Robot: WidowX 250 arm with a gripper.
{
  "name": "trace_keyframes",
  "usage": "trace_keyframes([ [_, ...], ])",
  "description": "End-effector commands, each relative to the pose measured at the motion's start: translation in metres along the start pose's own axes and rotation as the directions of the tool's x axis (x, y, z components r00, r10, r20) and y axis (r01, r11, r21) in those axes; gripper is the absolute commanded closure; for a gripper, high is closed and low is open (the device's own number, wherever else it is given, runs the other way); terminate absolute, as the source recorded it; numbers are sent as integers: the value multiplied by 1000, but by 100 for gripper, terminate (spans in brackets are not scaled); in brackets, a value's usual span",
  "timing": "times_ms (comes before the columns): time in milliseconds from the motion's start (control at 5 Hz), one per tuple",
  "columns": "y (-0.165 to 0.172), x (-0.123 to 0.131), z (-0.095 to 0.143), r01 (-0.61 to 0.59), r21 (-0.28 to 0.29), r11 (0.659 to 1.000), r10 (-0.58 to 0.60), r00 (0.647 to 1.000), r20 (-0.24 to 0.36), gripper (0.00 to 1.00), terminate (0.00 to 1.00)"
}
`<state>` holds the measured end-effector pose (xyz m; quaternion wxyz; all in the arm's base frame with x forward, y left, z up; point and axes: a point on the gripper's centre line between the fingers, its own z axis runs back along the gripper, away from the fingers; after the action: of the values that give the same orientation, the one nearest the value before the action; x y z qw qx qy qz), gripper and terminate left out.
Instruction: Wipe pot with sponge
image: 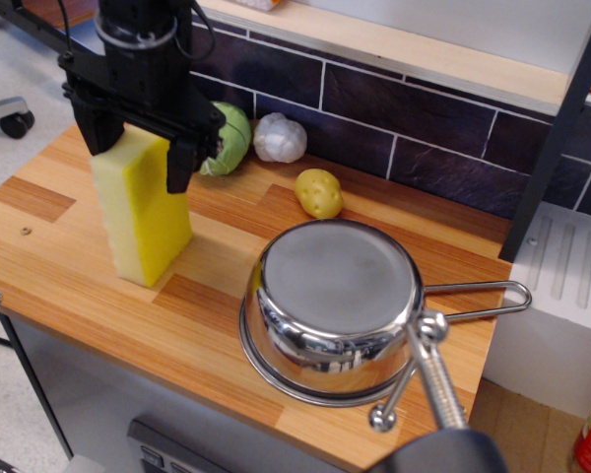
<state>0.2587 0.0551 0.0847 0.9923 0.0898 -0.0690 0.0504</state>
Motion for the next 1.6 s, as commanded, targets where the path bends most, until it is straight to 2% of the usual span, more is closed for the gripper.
trace_keyframes([
  [0, -6, 4, -14, -16, 50, 999, 15, 1000, 27, 100, 0],
  [200, -9, -1, -4, -33, 29, 999, 33, 999, 6, 100, 0],
  [600, -32, 7, 73, -74, -121, 990, 69, 996, -48, 100, 0],
  [800, -50, 6, 74, -88, -129, 988, 84, 996, -37, 100, 0],
  [1000, -72, 5, 59, -95, -93, 991, 94, 995, -14, 100, 0],
  [1200, -91, 4, 55, -107, -96, 990, 109, 994, 14, 100, 0],
  [1400, -106, -2, 45, -101, -61, 993, 102, 995, 19, 100, 0],
])
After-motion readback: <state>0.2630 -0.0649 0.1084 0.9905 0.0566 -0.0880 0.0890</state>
